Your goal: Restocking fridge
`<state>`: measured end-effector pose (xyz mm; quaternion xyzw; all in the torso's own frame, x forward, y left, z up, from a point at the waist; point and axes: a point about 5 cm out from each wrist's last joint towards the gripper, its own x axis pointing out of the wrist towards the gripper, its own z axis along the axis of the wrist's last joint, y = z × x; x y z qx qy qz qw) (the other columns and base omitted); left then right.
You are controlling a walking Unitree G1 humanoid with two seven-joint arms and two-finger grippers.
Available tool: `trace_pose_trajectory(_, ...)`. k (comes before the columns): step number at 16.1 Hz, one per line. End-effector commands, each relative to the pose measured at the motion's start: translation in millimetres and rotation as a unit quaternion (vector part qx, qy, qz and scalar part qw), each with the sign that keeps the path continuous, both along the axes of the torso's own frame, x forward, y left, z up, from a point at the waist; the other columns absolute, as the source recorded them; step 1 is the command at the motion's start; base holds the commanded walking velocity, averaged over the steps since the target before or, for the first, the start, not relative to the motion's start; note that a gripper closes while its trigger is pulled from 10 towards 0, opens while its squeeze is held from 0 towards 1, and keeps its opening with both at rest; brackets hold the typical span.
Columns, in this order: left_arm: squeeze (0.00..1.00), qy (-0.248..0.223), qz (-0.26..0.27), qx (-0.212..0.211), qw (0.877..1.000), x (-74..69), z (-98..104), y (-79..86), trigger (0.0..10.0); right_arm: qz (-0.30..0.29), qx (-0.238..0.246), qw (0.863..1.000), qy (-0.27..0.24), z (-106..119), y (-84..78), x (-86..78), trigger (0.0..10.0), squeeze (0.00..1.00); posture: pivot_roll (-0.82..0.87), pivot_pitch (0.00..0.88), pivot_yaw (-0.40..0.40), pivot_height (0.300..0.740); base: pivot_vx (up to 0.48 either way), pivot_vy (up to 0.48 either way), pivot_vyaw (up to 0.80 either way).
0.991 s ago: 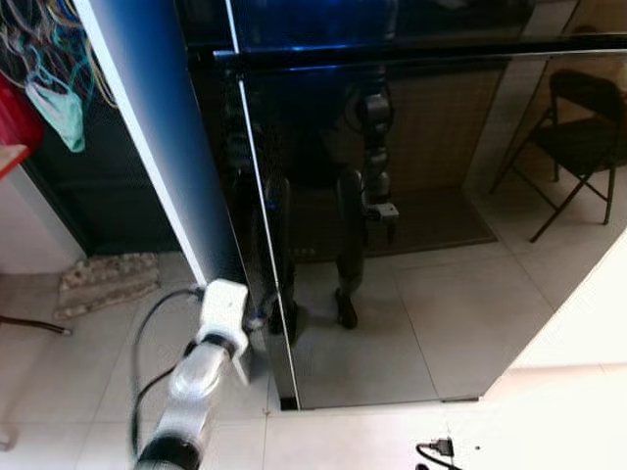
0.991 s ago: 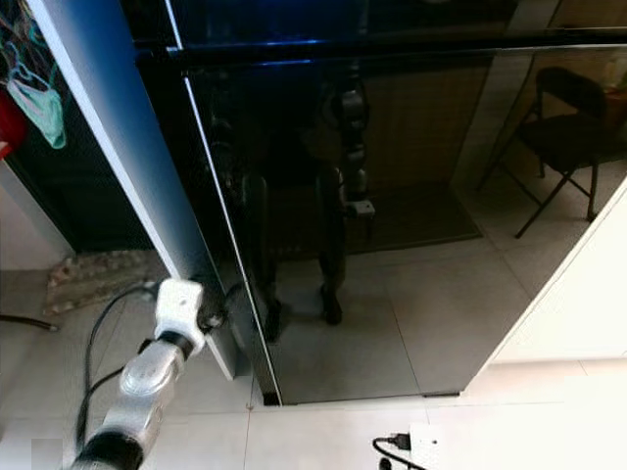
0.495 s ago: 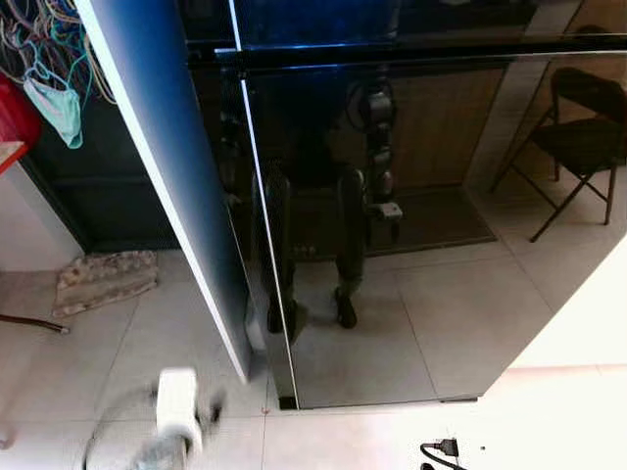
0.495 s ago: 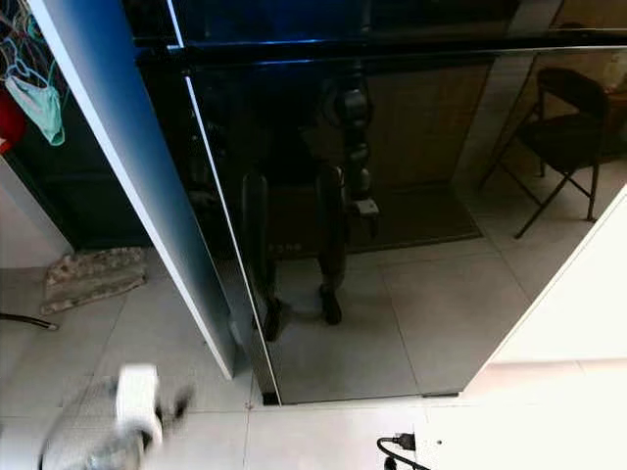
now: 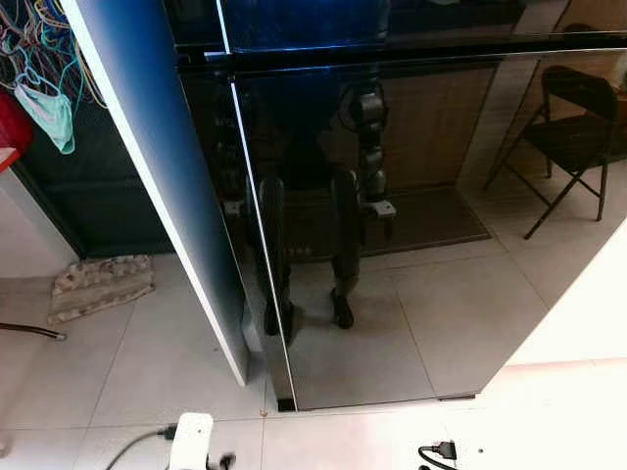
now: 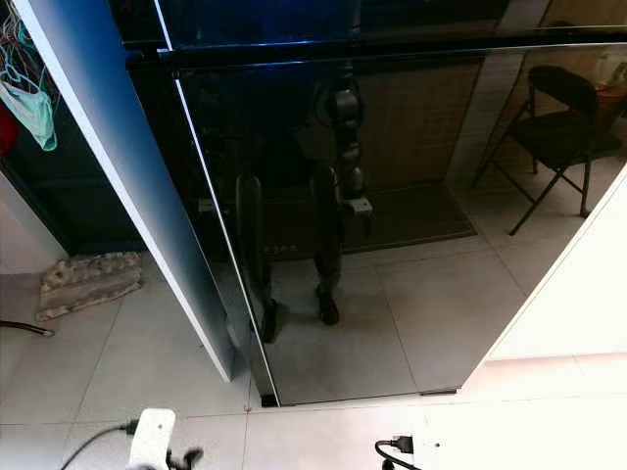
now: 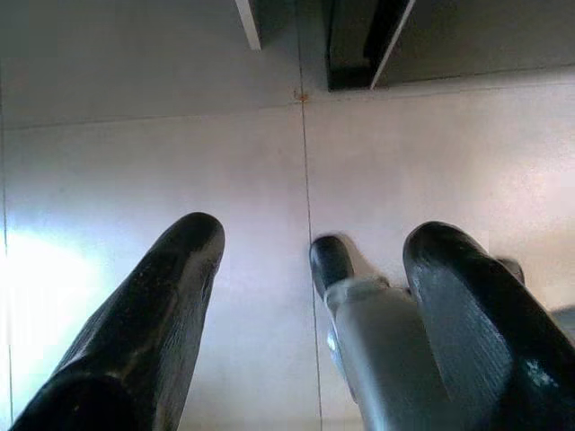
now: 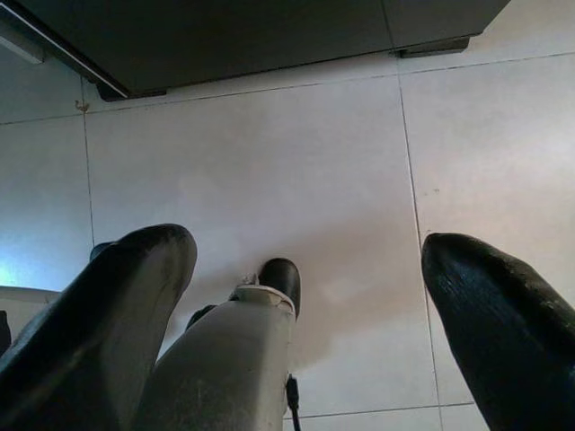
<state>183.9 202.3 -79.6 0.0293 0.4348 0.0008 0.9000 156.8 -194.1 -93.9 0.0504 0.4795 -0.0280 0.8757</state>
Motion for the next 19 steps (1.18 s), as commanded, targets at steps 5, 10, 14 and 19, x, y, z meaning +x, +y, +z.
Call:
trace_pose_trajectory(5, 0.0, 0.025, -0.004, 0.004, 1.0, -12.8, -6, 0.5, 10.0, 0.012, 0.004, 1.0, 0.004, -1, 0.8, -2.7, 10.0, 0.0, -0.16, 0.0, 0.039, 0.74, 0.0, -0.202, 0.1)
trace_pose_trajectory(10, 0.0, 0.009, -0.003, -0.003, 1.0, -3.5, -3, -4.0, 10.0, 0.017, 0.007, 1.0, 0.002, 0, 0.0, 0.5, 10.0, 0.0, -0.15, 0.0, 0.024, 0.74, 0.0, -0.289, 0.0)
trace_pose_trajectory(14, 0.0, 0.006, 0.0, -0.006, 1.0, -1.9, -2, -4.7, 10.0, 0.015, 0.013, 1.0, 0.0, 1, -0.1, 1.8, 10.0, 0.0, -0.15, 0.0, 0.025, 0.74, 0.0, -0.3, 0.0)
trace_pose_trajectory(19, 0.0, 0.007, -0.005, -0.011, 1.0, -0.8, -2, -7.6, 10.0, 0.005, 0.013, 1.0, -0.003, 2, -2.3, 2.4, 10.0, 0.0, -0.18, 0.0, 0.028, 0.74, 0.0, -0.3, 0.0)
